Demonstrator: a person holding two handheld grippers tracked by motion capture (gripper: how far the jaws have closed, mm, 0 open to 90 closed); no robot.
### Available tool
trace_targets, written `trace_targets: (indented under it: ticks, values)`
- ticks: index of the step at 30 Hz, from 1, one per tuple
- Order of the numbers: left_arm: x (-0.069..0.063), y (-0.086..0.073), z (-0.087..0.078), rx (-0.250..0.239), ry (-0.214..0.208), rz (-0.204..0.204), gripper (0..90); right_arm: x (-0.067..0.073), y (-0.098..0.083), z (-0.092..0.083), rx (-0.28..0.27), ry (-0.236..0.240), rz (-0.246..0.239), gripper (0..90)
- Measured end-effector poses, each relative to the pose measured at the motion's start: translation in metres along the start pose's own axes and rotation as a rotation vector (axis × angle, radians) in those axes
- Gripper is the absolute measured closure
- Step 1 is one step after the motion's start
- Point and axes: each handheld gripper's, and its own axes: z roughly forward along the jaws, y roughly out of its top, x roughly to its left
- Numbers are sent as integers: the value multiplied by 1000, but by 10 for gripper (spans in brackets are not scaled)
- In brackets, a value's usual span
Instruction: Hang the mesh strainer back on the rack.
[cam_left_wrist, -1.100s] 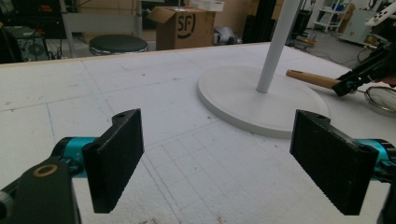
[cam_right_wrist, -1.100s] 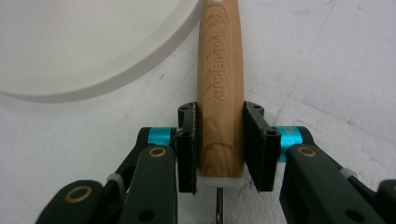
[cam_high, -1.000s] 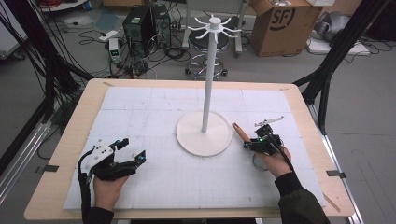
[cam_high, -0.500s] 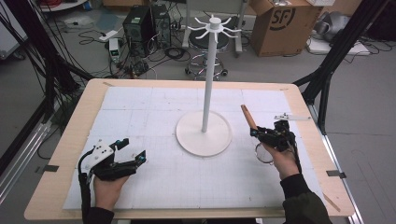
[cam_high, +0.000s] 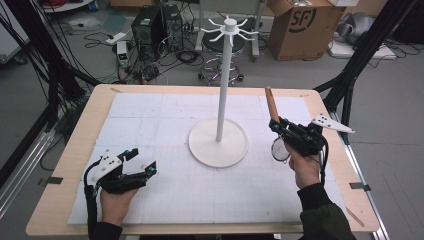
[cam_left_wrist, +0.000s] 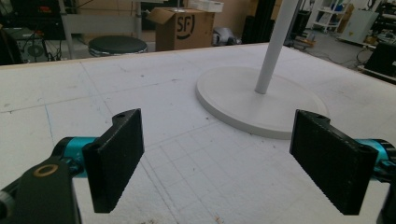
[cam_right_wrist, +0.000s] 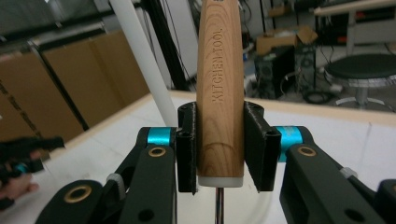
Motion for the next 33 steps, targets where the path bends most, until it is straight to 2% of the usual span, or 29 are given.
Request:
trace_targets:
  ticks: [7, 15, 25, 29, 33]
  values:
    - [0, 0, 0, -1, 1, 1, 182, 17, 17, 4, -67, 63, -9, 686]
    - [0, 0, -1, -4, -1, 0, 182, 38, 37, 10, -149, 161, -10, 686]
    - [0, 0, -1, -7, -3, 0, 182, 63, 71, 19, -243, 232, -37, 686]
    - [0, 1, -1, -7, -3, -3, 182, 68, 78, 24, -260, 266, -25, 686]
    - [-1, 1, -1, -11, -7, -1, 183, 69, 80, 27, -269, 271, -13, 686]
